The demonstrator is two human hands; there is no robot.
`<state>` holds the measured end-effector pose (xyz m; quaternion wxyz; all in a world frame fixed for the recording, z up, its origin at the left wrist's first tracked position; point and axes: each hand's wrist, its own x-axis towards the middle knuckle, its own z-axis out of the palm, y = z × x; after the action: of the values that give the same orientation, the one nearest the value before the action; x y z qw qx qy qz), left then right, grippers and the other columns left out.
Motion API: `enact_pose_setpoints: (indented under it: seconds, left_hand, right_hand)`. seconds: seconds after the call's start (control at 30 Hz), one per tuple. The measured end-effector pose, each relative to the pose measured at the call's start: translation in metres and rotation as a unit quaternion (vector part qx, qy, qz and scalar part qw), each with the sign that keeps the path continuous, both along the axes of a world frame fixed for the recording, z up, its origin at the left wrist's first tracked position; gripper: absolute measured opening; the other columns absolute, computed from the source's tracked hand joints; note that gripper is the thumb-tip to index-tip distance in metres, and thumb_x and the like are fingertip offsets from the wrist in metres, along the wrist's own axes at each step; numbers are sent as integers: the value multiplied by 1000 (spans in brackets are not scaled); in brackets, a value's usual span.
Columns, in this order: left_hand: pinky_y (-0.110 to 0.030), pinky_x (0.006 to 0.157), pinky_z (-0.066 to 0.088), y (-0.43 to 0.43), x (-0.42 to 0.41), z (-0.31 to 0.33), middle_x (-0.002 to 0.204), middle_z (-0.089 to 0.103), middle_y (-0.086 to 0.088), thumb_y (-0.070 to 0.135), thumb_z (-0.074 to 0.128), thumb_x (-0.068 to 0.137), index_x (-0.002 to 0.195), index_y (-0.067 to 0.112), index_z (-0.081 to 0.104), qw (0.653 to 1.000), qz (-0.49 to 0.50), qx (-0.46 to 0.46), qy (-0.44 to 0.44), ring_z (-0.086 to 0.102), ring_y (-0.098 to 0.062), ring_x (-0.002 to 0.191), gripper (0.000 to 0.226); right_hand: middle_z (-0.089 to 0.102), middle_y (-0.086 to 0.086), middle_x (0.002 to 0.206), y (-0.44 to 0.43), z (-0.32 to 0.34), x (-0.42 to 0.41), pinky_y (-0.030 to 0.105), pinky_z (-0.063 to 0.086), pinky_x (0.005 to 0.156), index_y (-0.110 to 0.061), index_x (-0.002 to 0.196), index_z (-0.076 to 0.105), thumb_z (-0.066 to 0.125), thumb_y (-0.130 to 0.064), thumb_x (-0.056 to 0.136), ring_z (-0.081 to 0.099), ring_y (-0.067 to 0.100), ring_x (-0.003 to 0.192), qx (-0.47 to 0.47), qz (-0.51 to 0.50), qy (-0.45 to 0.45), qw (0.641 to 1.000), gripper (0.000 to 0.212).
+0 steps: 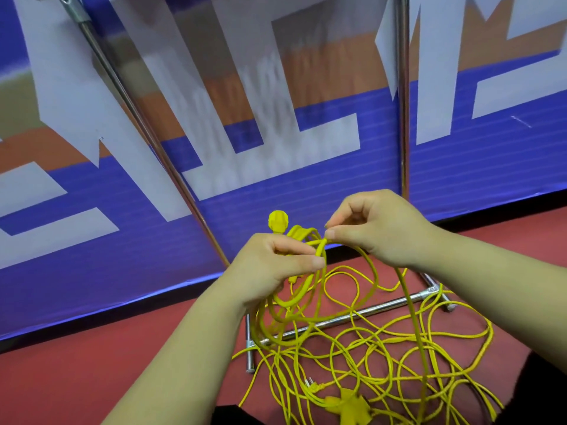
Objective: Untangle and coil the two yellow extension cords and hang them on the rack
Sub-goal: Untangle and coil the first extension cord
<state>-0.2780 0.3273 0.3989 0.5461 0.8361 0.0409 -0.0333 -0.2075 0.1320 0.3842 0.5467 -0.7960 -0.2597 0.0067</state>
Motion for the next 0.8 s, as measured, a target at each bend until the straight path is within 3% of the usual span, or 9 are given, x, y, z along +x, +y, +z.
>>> enact_pose_setpoints:
  seconds: [0.1,0.17,0.3,0.4,0.47,0.53,0.67,0.73,0.8]
  left_hand:
    - [-20,46,32,-4,3,0,50,50,3,15,81,81,69,16,76,998,-25,57,-6,41,-10,44,13]
    - [-23,46,29,-2,6,4,51,46,-1,17,79,79,66,16,76,998,11,54,-41,37,-15,48,14]
    - [-19,44,23,25,18,15,58,41,-3,16,66,78,62,20,75,978,141,-109,-112,31,-11,43,19]
    - [-21,45,16,42,25,20,72,43,-4,13,65,78,62,17,73,941,189,-243,-142,27,-10,45,18]
    - [-18,39,21,52,28,21,73,47,-1,9,61,86,63,18,71,922,203,-287,-161,29,-8,45,26]
    - [-17,37,27,63,31,23,74,51,0,8,56,92,67,17,67,903,215,-330,-171,31,-6,43,29]
    - [-16,37,29,87,33,16,70,51,3,20,58,98,78,16,61,885,245,-360,-163,33,-5,42,20]
    - [-17,38,32,95,34,8,71,49,1,29,62,98,94,16,63,893,248,-343,-155,35,-6,44,13]
    - [-17,39,35,102,36,-1,75,51,-1,16,59,100,120,12,62,884,271,-346,-160,36,-5,44,21]
  right_hand:
    - [73,-11,70,-1,1,0,18,48,62,-19,78,74,82,-16,81,63,-2,62,-4,23,-7,1000,9]
    - [71,-8,66,-2,5,1,14,46,60,-15,82,71,78,-10,84,63,0,60,22,44,16,999,9]
    - [71,11,76,-11,8,7,26,48,60,-11,93,60,64,-3,94,63,17,66,96,93,120,984,8]
    - [68,10,79,-12,-3,7,25,51,61,-11,96,54,55,-2,99,61,19,66,143,128,235,953,9]
    - [66,9,80,-11,-12,5,29,50,68,-12,96,53,52,-4,100,60,18,66,122,155,280,940,9]
    - [66,8,80,-11,-20,5,30,51,70,-11,96,54,51,-7,102,59,18,65,87,169,304,934,7]
    - [62,9,74,-15,-24,8,23,43,52,-10,88,59,56,-9,99,50,14,56,74,118,295,945,11]
    - [61,9,71,-16,-24,12,25,37,51,-10,83,59,58,-8,97,46,12,53,118,77,302,943,14]
    - [62,6,69,-17,-23,15,24,37,51,-10,81,59,59,-6,96,45,10,50,149,40,310,938,15]
